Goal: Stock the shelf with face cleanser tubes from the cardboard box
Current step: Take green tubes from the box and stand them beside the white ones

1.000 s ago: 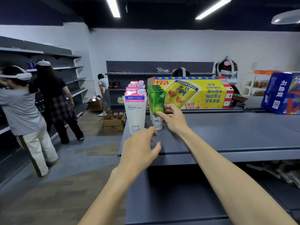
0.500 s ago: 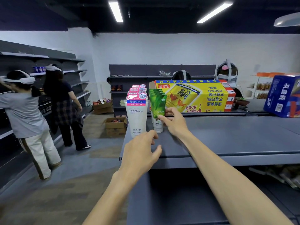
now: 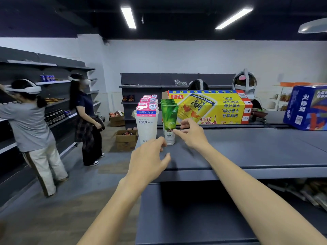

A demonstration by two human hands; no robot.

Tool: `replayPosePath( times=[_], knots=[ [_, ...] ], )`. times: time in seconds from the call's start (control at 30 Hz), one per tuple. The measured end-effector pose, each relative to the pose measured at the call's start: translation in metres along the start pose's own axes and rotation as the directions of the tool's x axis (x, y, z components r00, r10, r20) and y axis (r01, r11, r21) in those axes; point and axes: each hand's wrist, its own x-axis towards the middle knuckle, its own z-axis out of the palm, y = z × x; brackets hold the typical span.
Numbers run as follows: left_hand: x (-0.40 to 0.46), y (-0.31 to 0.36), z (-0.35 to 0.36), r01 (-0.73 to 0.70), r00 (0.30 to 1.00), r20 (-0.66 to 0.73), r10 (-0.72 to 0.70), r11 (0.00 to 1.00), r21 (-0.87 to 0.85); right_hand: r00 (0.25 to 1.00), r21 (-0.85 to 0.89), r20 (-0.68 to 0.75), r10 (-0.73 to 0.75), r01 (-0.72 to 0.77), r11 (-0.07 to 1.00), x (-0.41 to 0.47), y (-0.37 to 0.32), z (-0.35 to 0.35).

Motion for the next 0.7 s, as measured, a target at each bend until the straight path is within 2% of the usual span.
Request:
replayPosePath(
  times=[0.2, 0.3, 0.53, 0.63, 0.7],
  knots=[
    [0.003, 0.014, 0.006, -0.025, 0.999, 0.028, 0.024, 1.000, 0.019, 0.995, -0.154, 0.064, -0.082, 0.091, 0.984, -0.017, -0.004, -0.034],
    [0.003, 0.022, 0.013, -0.050, 0.998, 0.047, 0.049, 0.999, 0.015, 0.987, -0.291, 0.098, -0.124, 0.147, 0.945, -0.031, 0.001, -0.053],
    [0.008, 0.054, 0.028, -0.110, 0.991, 0.075, 0.113, 0.993, -0.039, 0.978, -0.607, 0.159, -0.132, 0.202, 0.768, -0.067, 0.013, -0.104],
    [-0.001, 0.069, 0.035, -0.152, 0.986, 0.068, 0.154, 0.988, -0.037, 0.970, -0.691, 0.180, -0.161, 0.241, 0.681, -0.098, 0.014, -0.122],
    [-0.019, 0.073, 0.041, -0.186, 0.981, 0.041, 0.188, 0.981, -0.055, 0.961, -0.700, 0.179, -0.210, 0.275, 0.660, -0.129, 0.020, -0.130]
  ],
)
